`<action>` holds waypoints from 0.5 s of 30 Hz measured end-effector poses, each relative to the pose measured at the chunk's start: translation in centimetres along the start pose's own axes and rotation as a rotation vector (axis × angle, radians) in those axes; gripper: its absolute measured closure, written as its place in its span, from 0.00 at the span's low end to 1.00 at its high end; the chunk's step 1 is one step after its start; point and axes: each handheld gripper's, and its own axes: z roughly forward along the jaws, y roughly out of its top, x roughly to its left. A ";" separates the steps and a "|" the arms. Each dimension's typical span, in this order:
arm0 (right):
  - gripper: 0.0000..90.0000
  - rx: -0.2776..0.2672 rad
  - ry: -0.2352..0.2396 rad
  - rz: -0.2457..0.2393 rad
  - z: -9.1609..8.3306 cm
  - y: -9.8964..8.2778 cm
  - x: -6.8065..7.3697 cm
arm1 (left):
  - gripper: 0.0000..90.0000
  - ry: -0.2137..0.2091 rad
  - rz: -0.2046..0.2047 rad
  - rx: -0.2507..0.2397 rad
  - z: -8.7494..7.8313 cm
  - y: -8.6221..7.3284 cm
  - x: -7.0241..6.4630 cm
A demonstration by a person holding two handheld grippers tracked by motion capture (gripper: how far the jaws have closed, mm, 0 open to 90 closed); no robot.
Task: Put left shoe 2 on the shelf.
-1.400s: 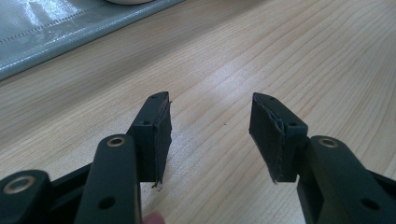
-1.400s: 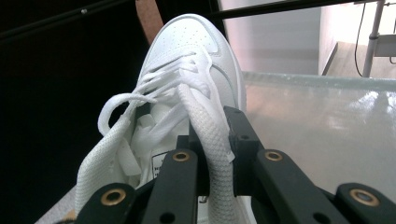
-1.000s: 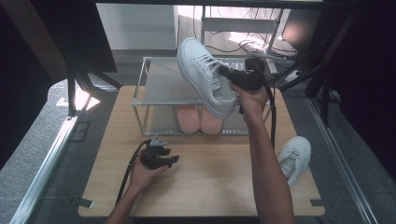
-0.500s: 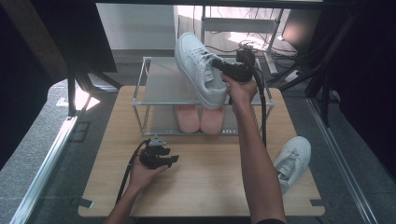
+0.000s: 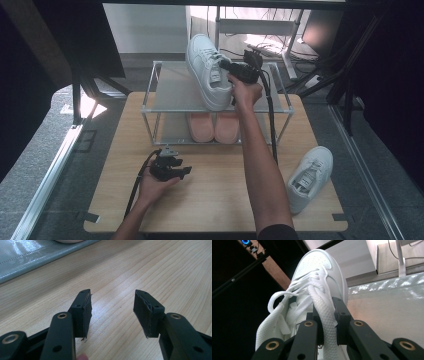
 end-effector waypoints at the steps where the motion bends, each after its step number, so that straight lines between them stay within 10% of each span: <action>1: 0.92 -0.001 -0.005 0.008 0.3 0.0 0.0 | 0.55 -0.001 0.001 0.000 0.0 0.0 0.0; 15: 0.86 -0.016 -0.151 0.050 3.9 -1.2 0.1 | 0.55 -0.002 0.003 -0.003 0.0 0.0 0.1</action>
